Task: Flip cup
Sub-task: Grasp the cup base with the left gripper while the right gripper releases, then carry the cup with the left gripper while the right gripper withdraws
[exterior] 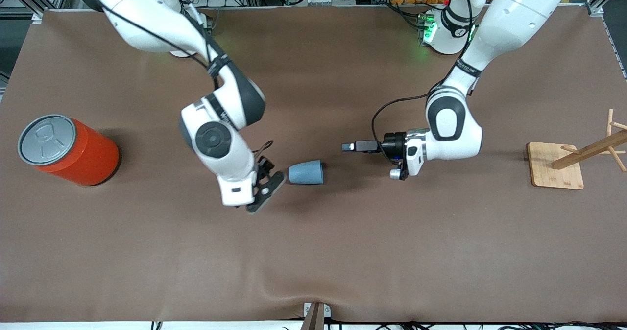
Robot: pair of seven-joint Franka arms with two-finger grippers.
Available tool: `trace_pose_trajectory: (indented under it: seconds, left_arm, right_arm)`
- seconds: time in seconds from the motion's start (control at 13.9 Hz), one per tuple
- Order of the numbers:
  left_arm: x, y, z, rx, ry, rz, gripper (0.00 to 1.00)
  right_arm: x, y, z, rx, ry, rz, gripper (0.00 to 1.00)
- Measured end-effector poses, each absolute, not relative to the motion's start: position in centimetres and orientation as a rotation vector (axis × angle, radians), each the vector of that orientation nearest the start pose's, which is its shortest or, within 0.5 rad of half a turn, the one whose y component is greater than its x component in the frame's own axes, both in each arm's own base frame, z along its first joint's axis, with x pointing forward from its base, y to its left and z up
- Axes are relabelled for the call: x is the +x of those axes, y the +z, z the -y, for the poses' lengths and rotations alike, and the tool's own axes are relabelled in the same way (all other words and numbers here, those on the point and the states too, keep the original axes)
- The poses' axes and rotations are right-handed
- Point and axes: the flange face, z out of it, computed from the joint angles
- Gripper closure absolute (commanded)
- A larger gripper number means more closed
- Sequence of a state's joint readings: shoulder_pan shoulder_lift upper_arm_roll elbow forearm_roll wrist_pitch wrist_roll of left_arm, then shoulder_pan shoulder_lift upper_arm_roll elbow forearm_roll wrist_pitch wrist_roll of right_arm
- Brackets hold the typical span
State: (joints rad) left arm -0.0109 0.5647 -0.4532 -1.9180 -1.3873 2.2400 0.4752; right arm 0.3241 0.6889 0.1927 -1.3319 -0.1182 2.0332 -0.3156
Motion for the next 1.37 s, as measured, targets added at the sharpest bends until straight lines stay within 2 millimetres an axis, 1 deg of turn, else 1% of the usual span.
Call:
trace_pose_trajectory:
  seconds: [0.07,0.22,0.29,0.36,0.43,0.5,0.58,0.65,0.72,0.94,1.01,1.08,1.15,1.22,1.37]
  left_arm:
    - [56.0,22.7,29.9,1.940,-0.239,-0.210,0.00]
    - [56.9,21.4,31.3,1.937,-0.221,-0.193,0.02]
    - [57.0,20.6,32.3,1.951,-0.202,-0.184,0.04]
    - [57.0,19.9,33.5,1.967,-0.184,-0.177,0.08]
    - [56.9,19.4,34.7,1.979,-0.171,-0.167,0.14]
    - [56.8,19.0,35.7,1.986,-0.164,-0.151,0.17]
    - [56.6,18.7,36.4,1.990,-0.161,-0.138,0.19]
    - [56.5,18.5,36.8,1.992,-0.159,-0.127,0.19]
    - [56.4,18.3,36.9,1.994,-0.160,-0.124,0.19]
    - [56.3,17.3,36.7,1.998,-0.158,-0.113,0.21]
    - [56.3,17.0,36.6,2.000,-0.152,-0.103,0.24]
    - [56.3,16.8,36.5,2.003,-0.147,-0.097,0.28]
    - [56.4,16.6,36.2,2.006,-0.143,-0.096,0.32]
    - [56.4,16.4,36.1,2.008,-0.142,-0.094,0.36]
    - [55.9,15.9,36.6,2.010,-0.150,-0.082,0.42]
  right_arm:
    - [66.2,32.7,-31.9,-2.871,-0.017,1.239,0.00]
    - [66.2,31.4,-30.8,-2.923,0.025,1.139,0.00]
    - [66.0,30.9,-30.7,-2.948,0.042,1.078,0.00]
    - [65.8,30.5,-30.6,-2.975,0.056,1.008,0.00]
    - [65.6,30.0,-30.5,-3.000,0.071,0.940,0.00]
    - [65.5,29.5,-30.1,-3.023,0.088,0.878,0.00]
    - [65.6,28.8,-29.2,-3.045,0.109,0.820,0.00]
    - [65.9,28.0,-27.8,-3.062,0.131,0.769,0.00]
    - [66.3,27.2,-25.9,-3.075,0.153,0.720,0.00]
    - [67.9,24.3,-19.1,-3.099,0.221,0.565,0.00]
    - [68.1,23.2,-17.2,-3.101,0.231,0.524,0.00]
    - [68.1,22.2,-15.9,-3.102,0.229,0.496,0.00]
    - [67.9,21.2,-15.3,-3.100,0.216,0.484,0.00]
    - [67.4,20.1,-15.2,-3.097,0.200,0.482,0.00]
    - [66.7,18.8,-15.4,-3.092,0.184,0.484,0.00]
